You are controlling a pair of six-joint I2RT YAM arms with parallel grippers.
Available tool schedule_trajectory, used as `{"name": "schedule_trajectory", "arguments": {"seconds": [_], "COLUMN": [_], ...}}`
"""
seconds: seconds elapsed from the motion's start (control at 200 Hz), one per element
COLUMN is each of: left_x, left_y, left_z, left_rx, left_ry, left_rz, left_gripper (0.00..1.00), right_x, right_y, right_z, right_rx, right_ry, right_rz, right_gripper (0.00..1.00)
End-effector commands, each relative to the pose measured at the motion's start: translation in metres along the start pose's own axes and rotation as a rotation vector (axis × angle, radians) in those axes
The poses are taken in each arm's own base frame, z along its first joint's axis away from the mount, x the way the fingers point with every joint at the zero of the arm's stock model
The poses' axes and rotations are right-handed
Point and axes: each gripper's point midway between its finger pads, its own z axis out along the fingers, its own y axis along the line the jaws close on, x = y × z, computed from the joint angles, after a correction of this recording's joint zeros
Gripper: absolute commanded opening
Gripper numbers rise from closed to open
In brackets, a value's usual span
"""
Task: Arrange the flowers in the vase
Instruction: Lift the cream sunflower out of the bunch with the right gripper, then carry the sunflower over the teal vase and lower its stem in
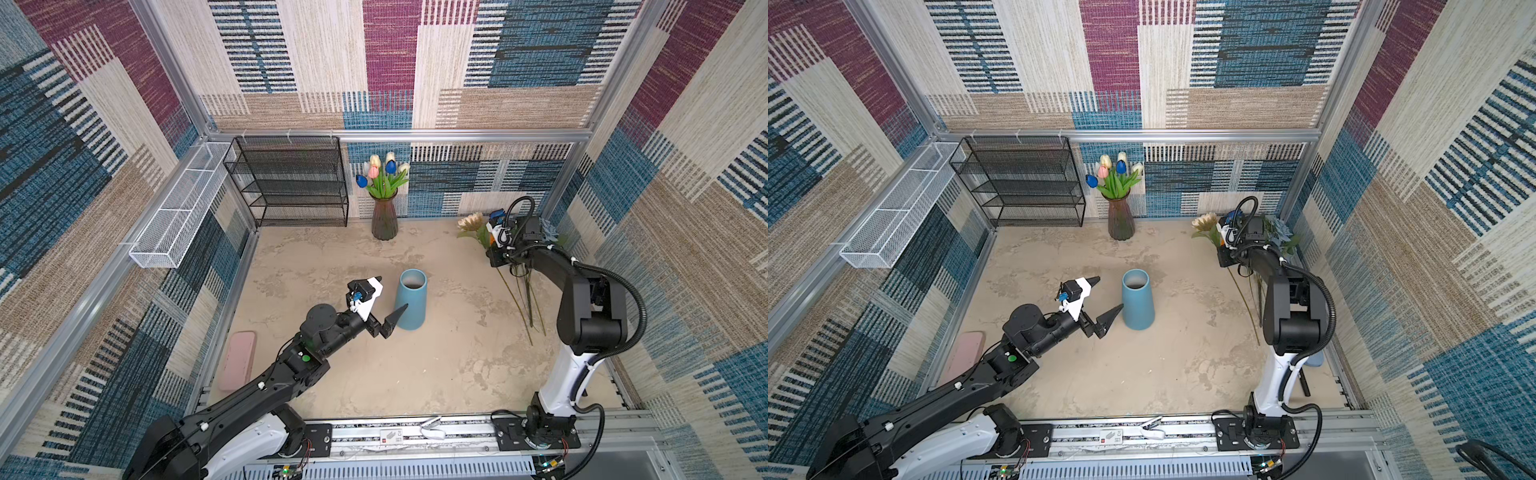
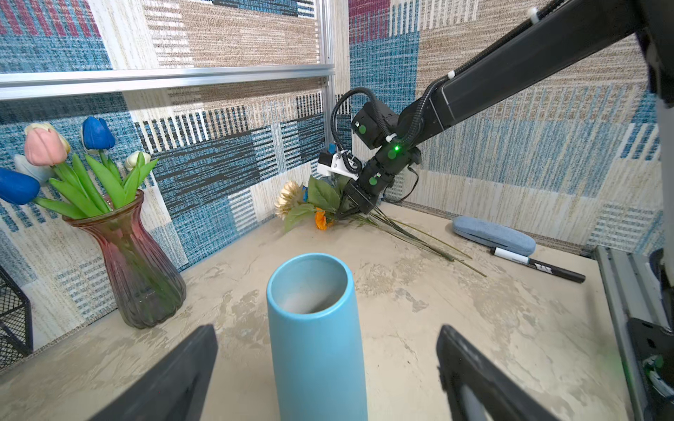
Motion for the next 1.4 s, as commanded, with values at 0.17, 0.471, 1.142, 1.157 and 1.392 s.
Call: {"name": "schedule_trajectory", "arguments": {"seconds": [0.17, 0.471, 1.142, 1.157, 1.392], "left_x": [-0.014, 0.002, 0.02, 0.02, 0.027], "left_y": [0.007, 0.017, 0.009, 0.009, 0.011], "left_z": [-0.008, -0.015, 0.0, 0.0, -0.001], "left_rx": [-0.049, -0.124, -0.065, -0.066, -0.081], "left_ry": [-0.09, -0.123, -0.042, -0.041, -0.023], "left_rz": [0.01, 0.002, -0.013, -0.011, -0.011], "left_gripper": [0.97, 0.97, 0.98, 0.98, 0.98], "right_x": [-0.094, -0.176, -0.251, -0.251, -0.238], "right_y": [0.068, 0.178, 0.299, 0.3, 0.315], "right_z": [-0.079, -0.246, -0.386, -0.385, -0.359], "right_rx": [-0.184, -0.47, -0.9, -0.902, -0.913], "right_ry": [-0.333, -0.84, -1.253, -1.251, -1.21], "right_rz": [0.021, -0.056, -0.234, -0.234, -0.218], "right_gripper": [0.0, 0.0, 0.0, 0.0, 0.0]}}
